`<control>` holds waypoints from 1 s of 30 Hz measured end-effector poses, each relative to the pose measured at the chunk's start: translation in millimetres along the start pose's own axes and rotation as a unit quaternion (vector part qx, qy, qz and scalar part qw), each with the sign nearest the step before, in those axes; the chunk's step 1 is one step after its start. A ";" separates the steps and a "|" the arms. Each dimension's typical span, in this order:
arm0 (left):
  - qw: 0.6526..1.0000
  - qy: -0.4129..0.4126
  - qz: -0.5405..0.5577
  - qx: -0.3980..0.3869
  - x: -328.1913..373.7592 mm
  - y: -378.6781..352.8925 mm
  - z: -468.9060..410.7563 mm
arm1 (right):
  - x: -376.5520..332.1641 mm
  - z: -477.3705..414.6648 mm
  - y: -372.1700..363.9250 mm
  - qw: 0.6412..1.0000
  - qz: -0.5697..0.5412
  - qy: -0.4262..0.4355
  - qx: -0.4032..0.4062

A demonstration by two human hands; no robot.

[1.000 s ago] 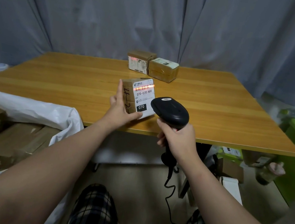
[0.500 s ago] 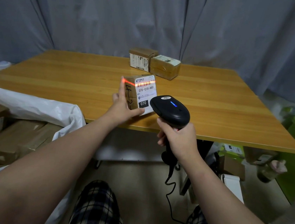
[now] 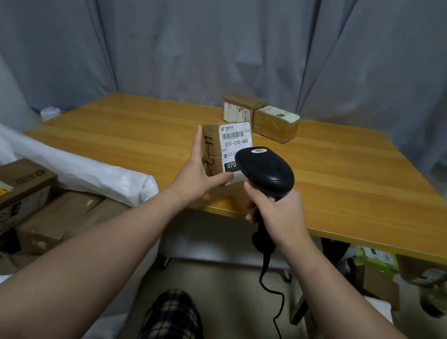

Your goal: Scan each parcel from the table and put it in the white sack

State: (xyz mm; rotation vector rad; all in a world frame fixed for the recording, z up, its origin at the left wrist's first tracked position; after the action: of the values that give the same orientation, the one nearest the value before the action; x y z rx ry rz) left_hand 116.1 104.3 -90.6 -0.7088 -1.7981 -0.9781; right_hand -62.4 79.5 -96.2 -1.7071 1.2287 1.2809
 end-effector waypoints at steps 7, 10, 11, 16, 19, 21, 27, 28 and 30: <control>0.988 0.006 -0.096 0.121 5.2 138.9 45.9 | -6.8 2.8 -108.6 0.989 0.020 -0.002 -0.145; 0.965 0.056 -0.199 0.158 3.8 206.3 80.1 | -8.8 16.1 -155.4 0.980 0.052 0.034 -0.191; 0.956 0.080 -0.231 0.162 2.9 225.5 91.0 | -11.2 21.1 -168.5 0.977 0.060 0.041 -0.203; 0.858 0.248 -0.447 0.044 -14.4 282.9 132.0 | -13.1 42.5 -211.9 0.957 0.116 0.042 -0.264; 0.761 0.320 -0.563 -0.034 -24.8 292.4 142.3 | -9.1 47.5 -217.6 0.953 0.143 0.037 -0.265; 0.688 0.292 -0.663 -0.030 -25.0 294.0 141.2 | -7.8 48.4 -217.0 0.953 0.150 0.037 -0.259; 0.699 0.254 -0.665 -0.066 -26.5 270.7 118.3 | -2.0 41.2 -205.8 0.956 0.158 0.022 -0.247; 0.713 0.225 -0.662 -0.048 -25.2 264.5 110.7 | -2.0 38.5 -203.3 0.958 0.153 0.020 -0.241; 0.740 0.158 -0.654 -0.007 -20.4 248.6 93.6 | -1.5 30.2 -197.6 0.965 0.144 0.015 -0.217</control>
State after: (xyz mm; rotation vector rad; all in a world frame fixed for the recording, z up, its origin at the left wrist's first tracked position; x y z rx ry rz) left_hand 279.7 311.4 -53.9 0.9095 -1.8308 -1.8246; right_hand 113.7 173.3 -108.8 -1.8975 1.3190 1.8130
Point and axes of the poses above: each hand's wrist, its own z-axis away from the middle knuckle, its own y-axis out of the back of the hand, x = y × z, the point moved 1 cm from there along -z, towards the middle knuckle, and after that the axes turned 6 degrees about x, right-handed, at the moved point
